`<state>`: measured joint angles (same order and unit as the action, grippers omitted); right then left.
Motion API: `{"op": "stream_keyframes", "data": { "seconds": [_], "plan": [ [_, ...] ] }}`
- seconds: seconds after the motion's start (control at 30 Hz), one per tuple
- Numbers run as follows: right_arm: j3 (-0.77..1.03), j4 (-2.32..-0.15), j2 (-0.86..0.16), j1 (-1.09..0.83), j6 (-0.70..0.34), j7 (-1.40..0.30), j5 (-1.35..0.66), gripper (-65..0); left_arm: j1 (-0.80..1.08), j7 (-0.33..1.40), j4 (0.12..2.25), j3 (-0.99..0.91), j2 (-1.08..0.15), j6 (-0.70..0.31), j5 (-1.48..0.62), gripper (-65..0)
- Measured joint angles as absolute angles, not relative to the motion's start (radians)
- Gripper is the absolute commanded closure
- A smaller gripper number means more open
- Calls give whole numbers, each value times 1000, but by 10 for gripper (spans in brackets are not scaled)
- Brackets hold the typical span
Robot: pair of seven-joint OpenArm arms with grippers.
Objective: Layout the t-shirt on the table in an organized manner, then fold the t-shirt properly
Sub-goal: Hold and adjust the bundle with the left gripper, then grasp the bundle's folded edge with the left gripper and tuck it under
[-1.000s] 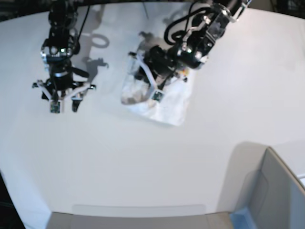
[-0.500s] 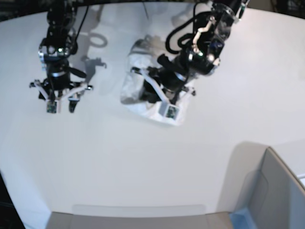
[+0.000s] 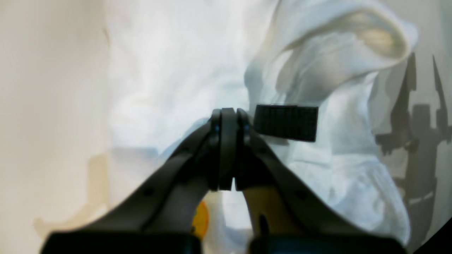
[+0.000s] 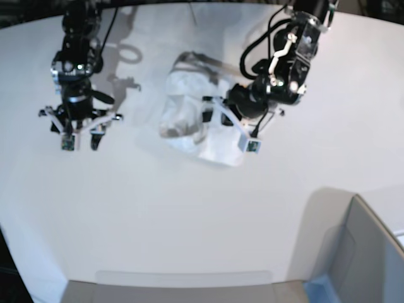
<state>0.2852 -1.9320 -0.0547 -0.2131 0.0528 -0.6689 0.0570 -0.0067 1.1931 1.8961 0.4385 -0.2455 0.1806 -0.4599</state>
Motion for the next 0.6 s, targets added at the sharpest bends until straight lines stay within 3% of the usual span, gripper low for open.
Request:
{"op": "stream_keyframes", "data": {
  "seconds": [0.3, 0.6],
  "plan": [
    [285, -1932, -52, -213, 53, -669, 56, -308, 11, 1242, 1889, 683, -263, 183, -368, 0],
    [287, -1932, -52, -214, 53, -669, 57, -308, 8, 1250, 1889, 705, -242, 188, -363, 0]
  ]
}}
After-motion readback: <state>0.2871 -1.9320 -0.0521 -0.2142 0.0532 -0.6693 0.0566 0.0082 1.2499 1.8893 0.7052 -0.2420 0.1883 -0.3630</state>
